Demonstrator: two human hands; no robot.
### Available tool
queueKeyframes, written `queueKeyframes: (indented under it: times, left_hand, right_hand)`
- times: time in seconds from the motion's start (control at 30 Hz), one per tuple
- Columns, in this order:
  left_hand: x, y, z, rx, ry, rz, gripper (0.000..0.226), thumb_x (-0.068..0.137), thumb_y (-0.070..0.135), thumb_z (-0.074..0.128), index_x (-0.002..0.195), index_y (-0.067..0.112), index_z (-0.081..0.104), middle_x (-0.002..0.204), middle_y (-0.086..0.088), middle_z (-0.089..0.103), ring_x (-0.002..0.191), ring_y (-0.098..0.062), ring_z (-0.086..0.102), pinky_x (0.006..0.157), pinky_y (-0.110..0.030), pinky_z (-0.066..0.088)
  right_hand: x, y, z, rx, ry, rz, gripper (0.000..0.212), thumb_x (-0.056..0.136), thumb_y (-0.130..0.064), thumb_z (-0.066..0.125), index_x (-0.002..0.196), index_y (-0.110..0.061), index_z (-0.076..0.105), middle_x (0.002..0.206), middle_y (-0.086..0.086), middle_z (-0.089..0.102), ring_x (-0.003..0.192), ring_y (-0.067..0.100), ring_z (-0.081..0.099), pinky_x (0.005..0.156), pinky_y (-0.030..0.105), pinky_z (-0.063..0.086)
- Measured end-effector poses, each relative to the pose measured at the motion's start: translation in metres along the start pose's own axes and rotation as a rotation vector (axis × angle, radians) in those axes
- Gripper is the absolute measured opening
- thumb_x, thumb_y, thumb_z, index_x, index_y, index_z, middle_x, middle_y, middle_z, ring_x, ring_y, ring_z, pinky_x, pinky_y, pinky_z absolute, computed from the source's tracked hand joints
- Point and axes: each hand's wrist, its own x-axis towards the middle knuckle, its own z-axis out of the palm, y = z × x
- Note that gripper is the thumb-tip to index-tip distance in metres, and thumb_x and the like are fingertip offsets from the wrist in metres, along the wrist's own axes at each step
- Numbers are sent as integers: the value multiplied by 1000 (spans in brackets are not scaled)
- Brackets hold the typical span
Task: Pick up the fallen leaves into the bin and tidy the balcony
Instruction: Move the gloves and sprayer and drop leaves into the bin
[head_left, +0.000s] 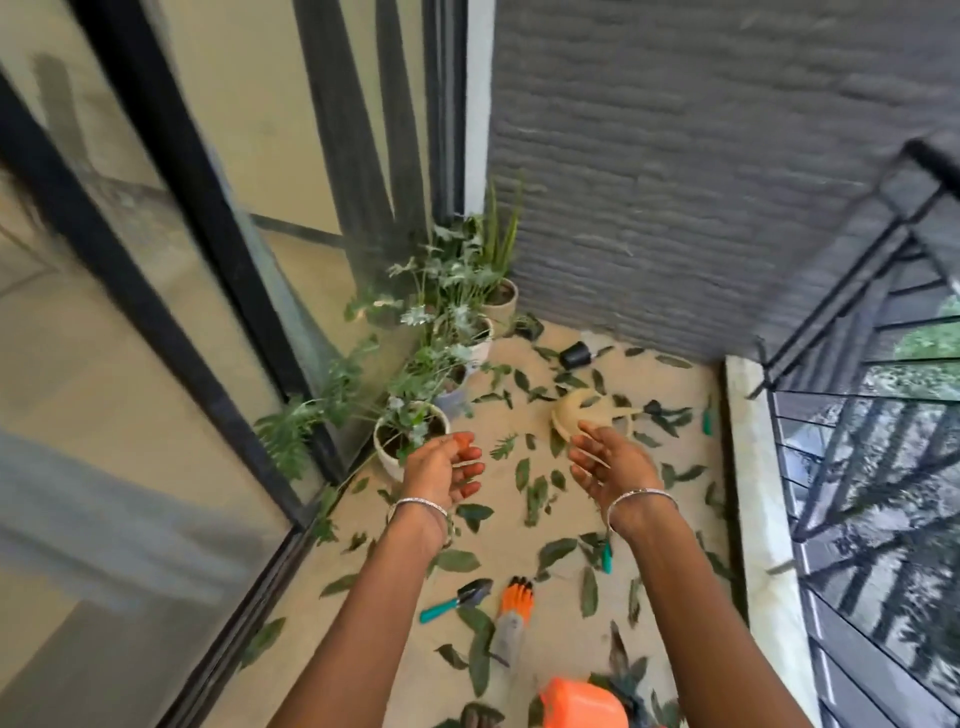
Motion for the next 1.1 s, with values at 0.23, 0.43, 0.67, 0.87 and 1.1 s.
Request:
queueKeyframes:
  times: [0.23, 0.43, 0.67, 0.87, 1.1]
  left_hand:
    - [50, 8, 87, 76, -95, -29, 5, 92, 16, 62, 94, 13, 66, 69, 1, 67, 61, -15, 64, 56, -26, 50]
    - [94, 8, 152, 136, -169, -69, 7, 93, 15, 61, 96, 13, 67, 65, 2, 68, 62, -15, 63, 58, -27, 51]
    - [181, 13, 238, 178, -207, -117, 8, 94, 14, 59, 97, 13, 66, 67, -1, 67, 61, -16, 62, 52, -26, 51]
    - [281, 49, 330, 193, -205, -182, 9, 94, 14, 59, 92, 12, 68, 71, -3, 68, 64, -18, 63, 61, -31, 50]
    - [375, 97, 422, 247, -197, -138, 9, 94, 13, 58, 88, 15, 65, 60, 3, 68, 54, -11, 61, 56, -26, 48]
  right_hand:
    - [47, -55, -40, 81, 68, -18, 20, 94, -18, 60, 107, -8, 71, 80, 5, 69, 67, 16, 63, 66, 29, 52]
    - [90, -86, -66, 131, 133, -48, 21, 94, -18, 61, 107, -5, 70, 79, 7, 71, 68, 17, 64, 70, 31, 53]
    - [181, -137, -91, 177, 217, -94, 19, 94, -20, 61, 104, -7, 71, 82, 7, 71, 72, 18, 65, 73, 32, 53]
    - [293, -207, -99, 186, 288, -58, 16, 94, -21, 60, 98, -11, 71, 81, 5, 71, 74, 19, 65, 72, 32, 54]
    - [406, -284, -89, 195, 336, -44, 16, 95, -22, 58, 99, -14, 71, 75, 0, 72, 76, 18, 68, 68, 29, 55]
